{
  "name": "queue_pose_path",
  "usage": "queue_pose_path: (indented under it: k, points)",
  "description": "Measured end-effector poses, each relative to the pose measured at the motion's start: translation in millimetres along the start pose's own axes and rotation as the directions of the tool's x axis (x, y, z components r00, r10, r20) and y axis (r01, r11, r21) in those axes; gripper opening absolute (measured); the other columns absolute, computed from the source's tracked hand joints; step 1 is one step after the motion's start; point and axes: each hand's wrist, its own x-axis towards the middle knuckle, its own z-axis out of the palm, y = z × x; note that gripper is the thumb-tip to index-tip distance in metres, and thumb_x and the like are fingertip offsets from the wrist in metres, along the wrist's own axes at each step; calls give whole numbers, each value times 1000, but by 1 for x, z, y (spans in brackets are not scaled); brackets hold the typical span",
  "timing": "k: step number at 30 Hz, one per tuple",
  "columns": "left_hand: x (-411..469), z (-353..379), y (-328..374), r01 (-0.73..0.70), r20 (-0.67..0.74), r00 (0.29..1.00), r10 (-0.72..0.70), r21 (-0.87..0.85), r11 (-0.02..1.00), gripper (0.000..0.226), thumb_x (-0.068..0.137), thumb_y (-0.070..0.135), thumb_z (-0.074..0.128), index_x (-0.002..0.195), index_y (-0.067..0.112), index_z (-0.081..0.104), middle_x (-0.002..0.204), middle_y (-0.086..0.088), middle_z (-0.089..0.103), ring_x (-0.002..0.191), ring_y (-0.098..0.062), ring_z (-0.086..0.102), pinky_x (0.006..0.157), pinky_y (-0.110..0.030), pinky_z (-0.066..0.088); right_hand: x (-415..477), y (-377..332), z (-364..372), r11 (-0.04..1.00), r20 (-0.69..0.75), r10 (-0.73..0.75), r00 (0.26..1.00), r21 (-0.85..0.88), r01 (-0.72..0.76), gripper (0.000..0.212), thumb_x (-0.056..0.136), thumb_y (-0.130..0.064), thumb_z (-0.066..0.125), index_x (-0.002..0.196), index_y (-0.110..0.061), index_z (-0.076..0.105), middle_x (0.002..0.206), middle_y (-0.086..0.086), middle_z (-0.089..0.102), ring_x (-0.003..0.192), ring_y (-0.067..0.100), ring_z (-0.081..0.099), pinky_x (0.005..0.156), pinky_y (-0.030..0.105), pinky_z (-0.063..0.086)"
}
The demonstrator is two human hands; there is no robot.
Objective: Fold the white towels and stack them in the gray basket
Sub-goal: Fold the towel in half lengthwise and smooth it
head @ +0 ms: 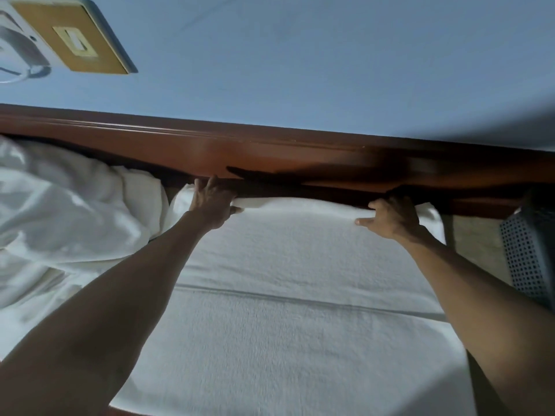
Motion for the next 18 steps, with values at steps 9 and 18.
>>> queue_pose_path:
  k: [9,18]
  points:
    - [-38,-31,-29,85,163,985,-57,-174,981,67,96,63,56,149,25,45,140,-6,60,123,-34,59,97,-47,52,-39,22,-26,953,134,273,953,96,-287,66,94,-61,60,128,-5,60,128,16,62,117,35,60,82,36,44]
    - [-141,-43,-28,119,35,992,-118,-511,852,65,97,64,51,149,25,50,137,-15,56,129,-34,52,102,-47,45,-138,17,-26,763,18,402,915,547,-346,117,64,-83,70,140,4,52,155,19,41,145,34,39,115,46,41]
